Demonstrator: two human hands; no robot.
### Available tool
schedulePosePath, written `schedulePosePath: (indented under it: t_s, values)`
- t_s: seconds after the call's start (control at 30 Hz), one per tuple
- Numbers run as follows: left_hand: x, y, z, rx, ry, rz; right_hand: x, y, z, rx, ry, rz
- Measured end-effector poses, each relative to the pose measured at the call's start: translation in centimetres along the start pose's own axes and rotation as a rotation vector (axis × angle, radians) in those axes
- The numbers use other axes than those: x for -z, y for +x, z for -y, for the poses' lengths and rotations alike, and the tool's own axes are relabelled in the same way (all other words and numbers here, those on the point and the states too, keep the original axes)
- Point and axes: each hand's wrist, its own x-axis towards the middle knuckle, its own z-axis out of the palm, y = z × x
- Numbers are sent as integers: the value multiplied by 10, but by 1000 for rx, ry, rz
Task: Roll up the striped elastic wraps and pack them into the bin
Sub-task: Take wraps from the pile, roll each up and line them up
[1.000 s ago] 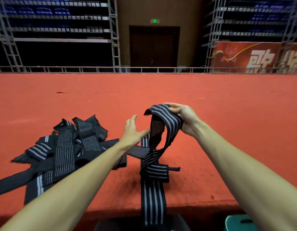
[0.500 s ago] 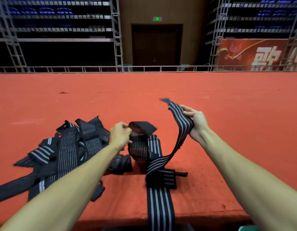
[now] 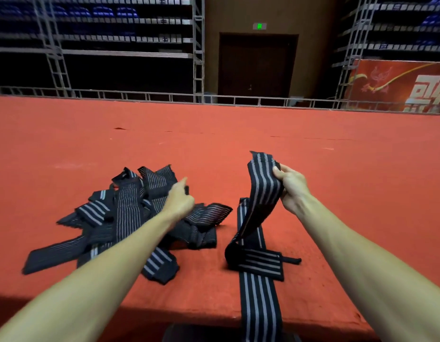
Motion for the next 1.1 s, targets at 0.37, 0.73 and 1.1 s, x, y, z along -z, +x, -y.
schedulePosePath:
  t_s: [0.37,0.73,1.1]
  values:
    - [-55,-63,-49,-369,8,539,0,-33,45,121,39,-14]
    - [-52,-118,-142,-384,-557,783,19,-83,140,344,12,-38]
    - [-110,-120,-103,-157,-458,842,73,-37,77,201,-340,-49]
